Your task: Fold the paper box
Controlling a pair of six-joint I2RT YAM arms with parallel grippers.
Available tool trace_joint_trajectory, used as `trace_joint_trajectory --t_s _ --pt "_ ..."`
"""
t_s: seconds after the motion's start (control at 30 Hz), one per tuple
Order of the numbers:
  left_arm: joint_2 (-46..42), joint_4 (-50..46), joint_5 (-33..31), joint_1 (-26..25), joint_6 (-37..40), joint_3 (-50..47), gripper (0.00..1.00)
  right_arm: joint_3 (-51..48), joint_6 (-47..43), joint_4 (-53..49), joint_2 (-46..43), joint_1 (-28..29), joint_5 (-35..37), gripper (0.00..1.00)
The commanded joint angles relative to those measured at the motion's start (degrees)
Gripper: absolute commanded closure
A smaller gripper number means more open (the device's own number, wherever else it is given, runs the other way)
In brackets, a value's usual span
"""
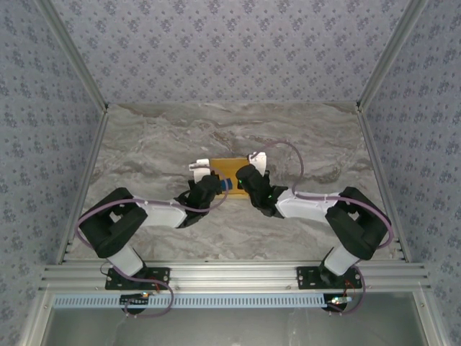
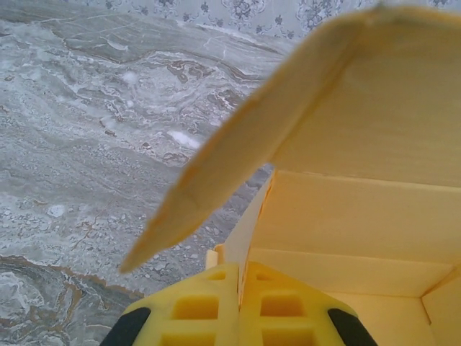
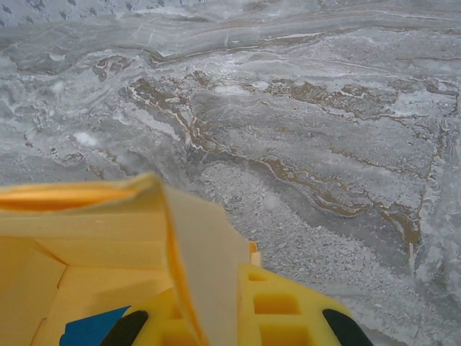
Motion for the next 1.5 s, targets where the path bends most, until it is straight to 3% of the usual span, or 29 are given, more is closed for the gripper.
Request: trace_joint_trajectory --t_s 0.0,0.57,0.9,1.27,1.47 --pt "-1.0 0.1 -5.5 0.3 0.0 -2.4 1.00 -2.1 3.0 1.2 -1.8 -0.1 5.7 0.97" --pt "-0.3 1.4 -5.7 -0.3 -0.1 -4.0 1.00 0.1 14.5 -6.5 -2.8 0.3 5.5 0.95" --pt "0.1 1.5 -6.9 0.0 1.7 0.5 1.00 1.5 7.7 -1.9 -4.2 -4.6 3.2 0.96" --pt "6.4 3.0 -5.3 1.7 3.1 7.4 1.00 2.7 4.5 1.5 -2.0 -11.9 -4.4 0.96" --pt "8.6 4.8 -5.5 1.4 1.4 6.9 1.00 2.4 4.4 3.1 -0.6 -12.2 -5.9 0.96"
